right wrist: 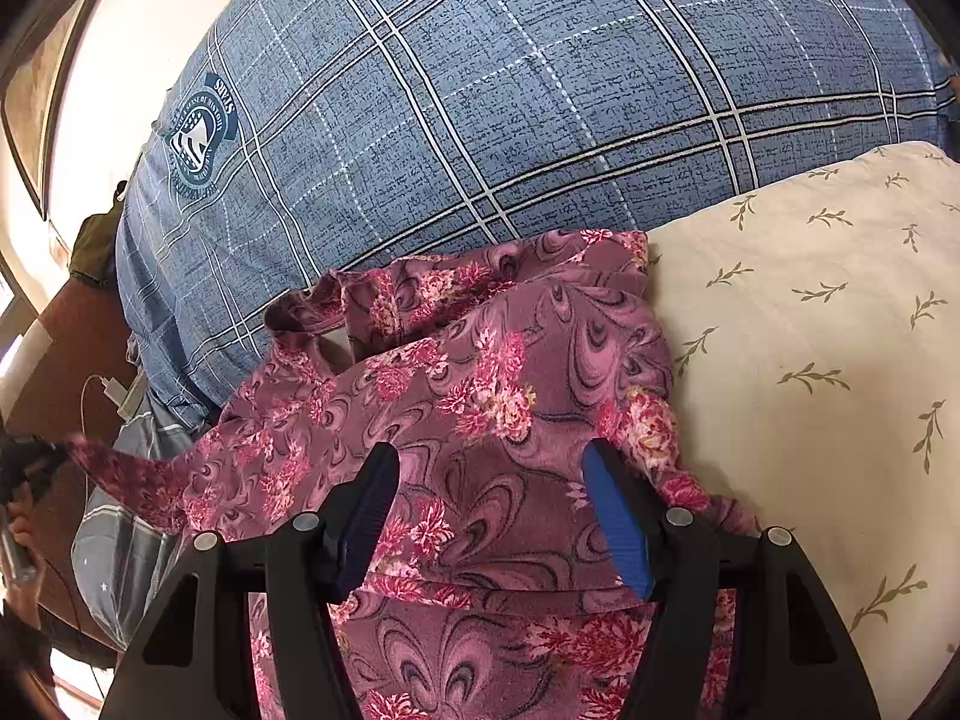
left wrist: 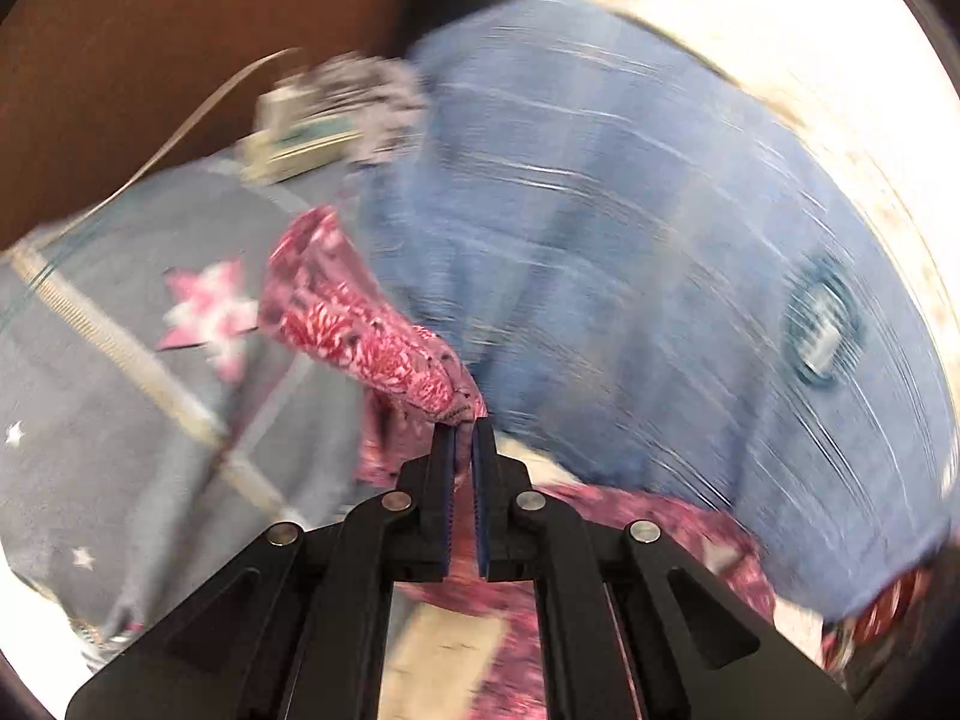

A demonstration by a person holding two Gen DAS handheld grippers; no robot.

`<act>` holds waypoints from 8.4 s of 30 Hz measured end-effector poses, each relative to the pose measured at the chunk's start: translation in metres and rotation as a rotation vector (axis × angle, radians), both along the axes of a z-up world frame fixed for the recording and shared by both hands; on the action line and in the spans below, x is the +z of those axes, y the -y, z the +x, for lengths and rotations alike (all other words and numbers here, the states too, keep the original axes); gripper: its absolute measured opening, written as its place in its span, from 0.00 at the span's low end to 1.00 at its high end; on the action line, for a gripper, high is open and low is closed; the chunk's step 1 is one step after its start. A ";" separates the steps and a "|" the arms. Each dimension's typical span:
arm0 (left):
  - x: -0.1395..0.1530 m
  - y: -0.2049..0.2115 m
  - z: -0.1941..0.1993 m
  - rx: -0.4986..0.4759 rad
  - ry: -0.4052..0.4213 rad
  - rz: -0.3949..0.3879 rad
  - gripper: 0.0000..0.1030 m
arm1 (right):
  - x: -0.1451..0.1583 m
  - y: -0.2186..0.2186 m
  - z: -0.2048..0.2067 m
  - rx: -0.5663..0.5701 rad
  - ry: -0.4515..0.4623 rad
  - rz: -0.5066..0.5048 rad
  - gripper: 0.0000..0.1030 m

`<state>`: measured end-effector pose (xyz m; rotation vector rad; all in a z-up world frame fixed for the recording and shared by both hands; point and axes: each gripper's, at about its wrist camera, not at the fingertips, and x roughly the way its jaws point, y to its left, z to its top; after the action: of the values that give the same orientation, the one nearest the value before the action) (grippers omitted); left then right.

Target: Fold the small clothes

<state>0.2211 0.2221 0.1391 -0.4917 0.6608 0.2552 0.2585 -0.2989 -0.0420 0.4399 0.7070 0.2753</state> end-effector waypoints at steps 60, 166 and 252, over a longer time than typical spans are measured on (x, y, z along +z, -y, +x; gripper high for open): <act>-0.169 0.101 0.030 -0.117 -0.231 -0.447 0.62 | 0.040 0.042 -0.019 -0.092 -0.108 0.042 0.49; -0.127 0.033 0.142 -0.188 -0.322 -0.566 0.28 | 0.068 0.104 0.081 -0.086 -0.077 0.391 0.17; -0.165 0.101 -0.067 -0.226 -0.286 -0.549 0.04 | 0.026 0.097 -0.117 -0.082 -0.099 0.355 0.04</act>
<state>0.1542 0.1208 -0.0262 -0.9069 1.0660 -0.0799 0.1417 -0.3962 -0.0161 0.8233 0.7371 0.3037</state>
